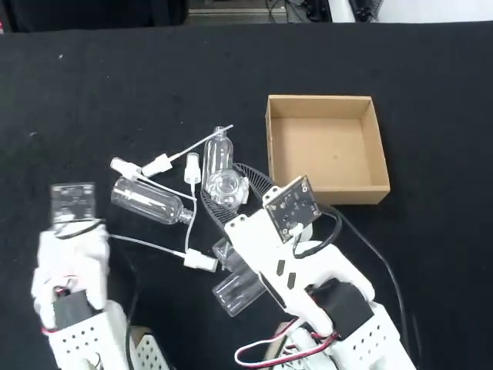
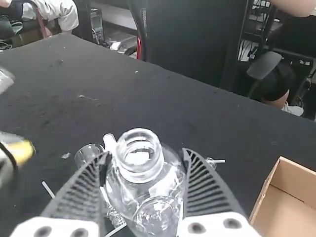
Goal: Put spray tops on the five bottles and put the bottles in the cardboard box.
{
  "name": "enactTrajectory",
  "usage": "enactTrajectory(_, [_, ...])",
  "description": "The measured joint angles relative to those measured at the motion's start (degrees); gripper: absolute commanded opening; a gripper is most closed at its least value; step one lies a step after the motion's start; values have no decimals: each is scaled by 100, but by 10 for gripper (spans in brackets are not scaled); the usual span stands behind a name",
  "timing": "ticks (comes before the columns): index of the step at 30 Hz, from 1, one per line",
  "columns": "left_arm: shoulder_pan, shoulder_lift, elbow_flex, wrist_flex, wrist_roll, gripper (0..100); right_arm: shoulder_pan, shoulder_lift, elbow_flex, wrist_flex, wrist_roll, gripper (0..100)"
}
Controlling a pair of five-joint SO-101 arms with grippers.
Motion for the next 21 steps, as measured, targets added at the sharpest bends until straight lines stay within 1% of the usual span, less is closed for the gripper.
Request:
enactTrajectory(1, [-281,0,0,-404,-229,34,0,0,0,0,0,11])
enactTrajectory(3, [-571,0,-9,-1046,-440,34,0,0,0,0,0,11])
enactTrajectory(5, [-615,0,-62,-1213,-484,34,0,0,0,0,0,11])
enactTrajectory(7, [-598,0,-264,-1152,-519,34,0,0,0,0,0,11])
enactTrajectory(9, [-466,0,-563,-853,-519,34,9,0,0,0,0,11])
enactTrajectory(11, [-211,0,-976,-360,-519,35,9,0,0,0,0,11])
enactTrajectory(12, [-70,0,-1204,-79,-519,46,9,0,0,0,0,11])
enactTrajectory(14, [316,0,-1618,448,-519,102,105,0,0,62,0,11])
enactTrajectory(17, [932,-53,-1987,1116,-651,192,492,0,-44,343,0,11])
enactTrajectory(21, [1978,290,-2031,1890,-1222,202,1240,-26,-440,765,0,11])
